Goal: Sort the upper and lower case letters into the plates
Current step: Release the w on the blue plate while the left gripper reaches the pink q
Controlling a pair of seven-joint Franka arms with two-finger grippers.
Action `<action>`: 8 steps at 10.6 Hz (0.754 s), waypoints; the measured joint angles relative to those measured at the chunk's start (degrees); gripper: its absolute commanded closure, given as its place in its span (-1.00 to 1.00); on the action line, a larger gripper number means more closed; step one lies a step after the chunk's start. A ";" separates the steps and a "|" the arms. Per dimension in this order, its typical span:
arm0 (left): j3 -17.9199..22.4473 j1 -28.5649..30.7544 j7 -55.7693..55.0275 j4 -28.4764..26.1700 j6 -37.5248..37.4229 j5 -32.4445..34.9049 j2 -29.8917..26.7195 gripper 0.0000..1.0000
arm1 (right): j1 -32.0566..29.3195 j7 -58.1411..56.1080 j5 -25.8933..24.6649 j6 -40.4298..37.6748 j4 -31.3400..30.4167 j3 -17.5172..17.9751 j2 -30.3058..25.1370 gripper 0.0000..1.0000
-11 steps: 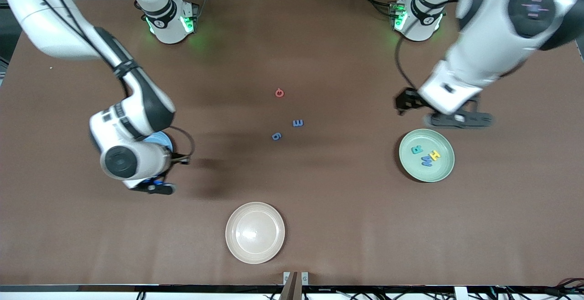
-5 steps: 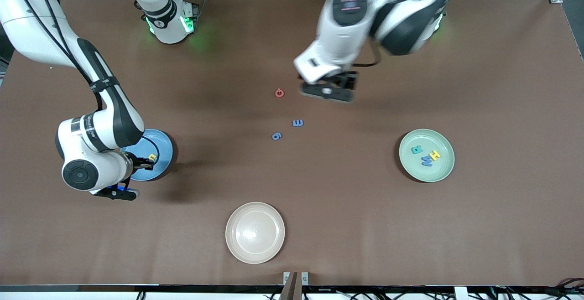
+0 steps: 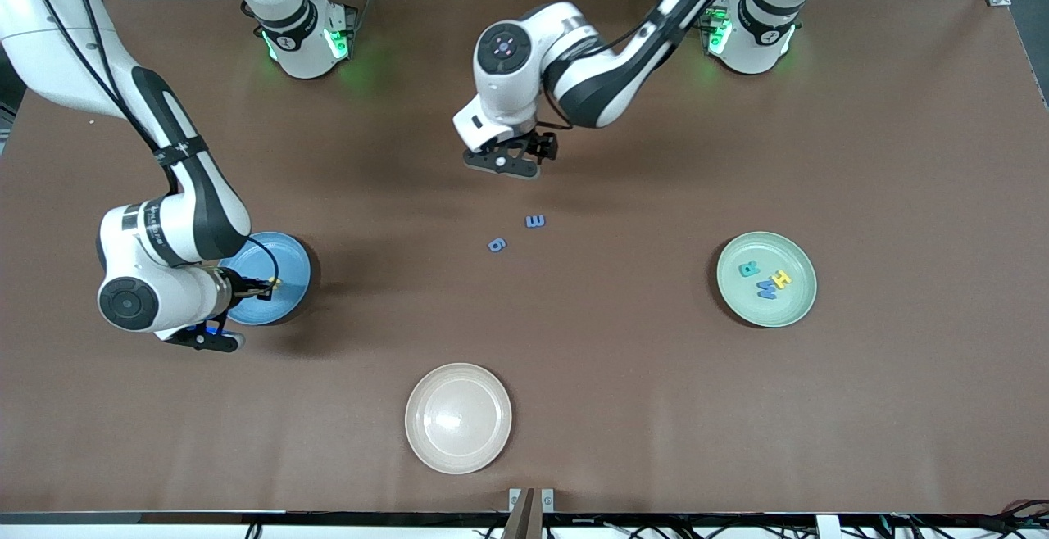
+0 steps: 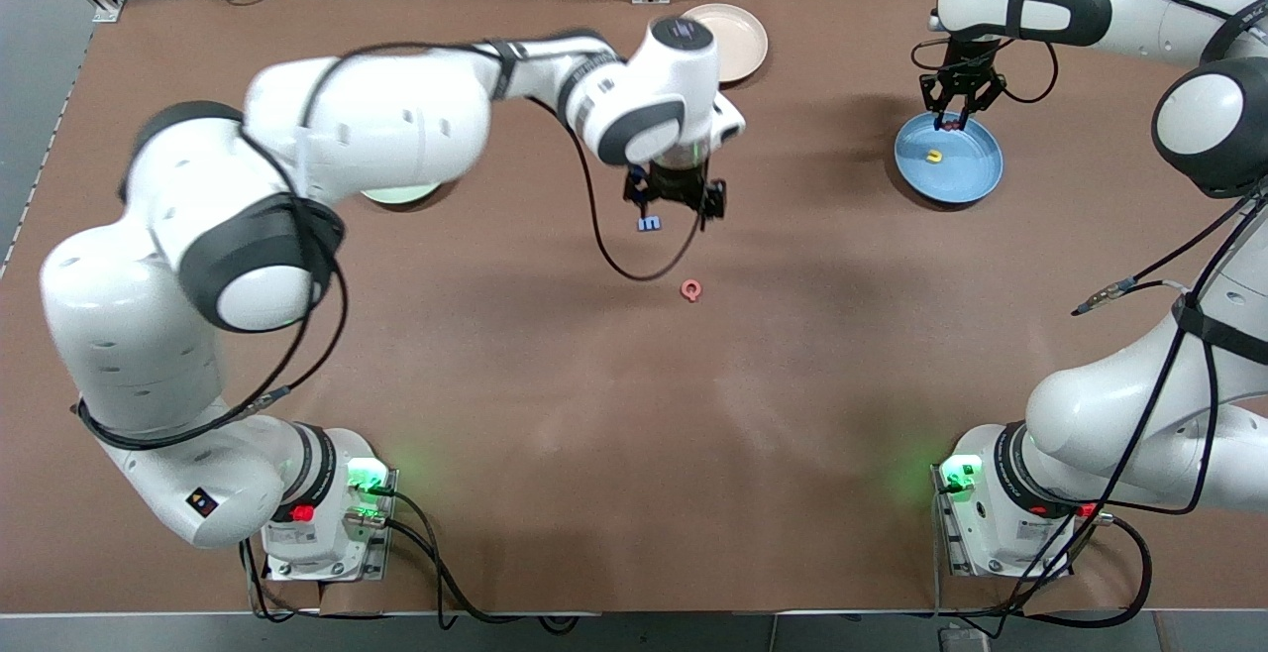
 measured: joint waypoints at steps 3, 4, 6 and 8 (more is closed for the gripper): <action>0.03 -1.89 -0.48 0.04 3.68 0.55 4.51 -1.00 | 0.18 0.00 0.35 1.16 -1.71 -0.47 -0.09 -1.00; 0.03 -2.35 -1.43 0.05 4.48 1.47 5.57 -1.00 | 0.18 0.01 0.58 1.24 -1.75 -0.58 -0.11 -1.00; 0.05 -2.68 -1.95 0.06 5.86 2.12 6.98 -1.00 | 0.45 0.03 2.64 1.57 -1.69 -0.64 -0.41 -1.00; 0.19 -3.32 -2.15 0.03 8.24 2.41 8.55 -0.95 | 2.78 1.59 5.64 1.89 -1.53 -0.90 -1.45 -1.00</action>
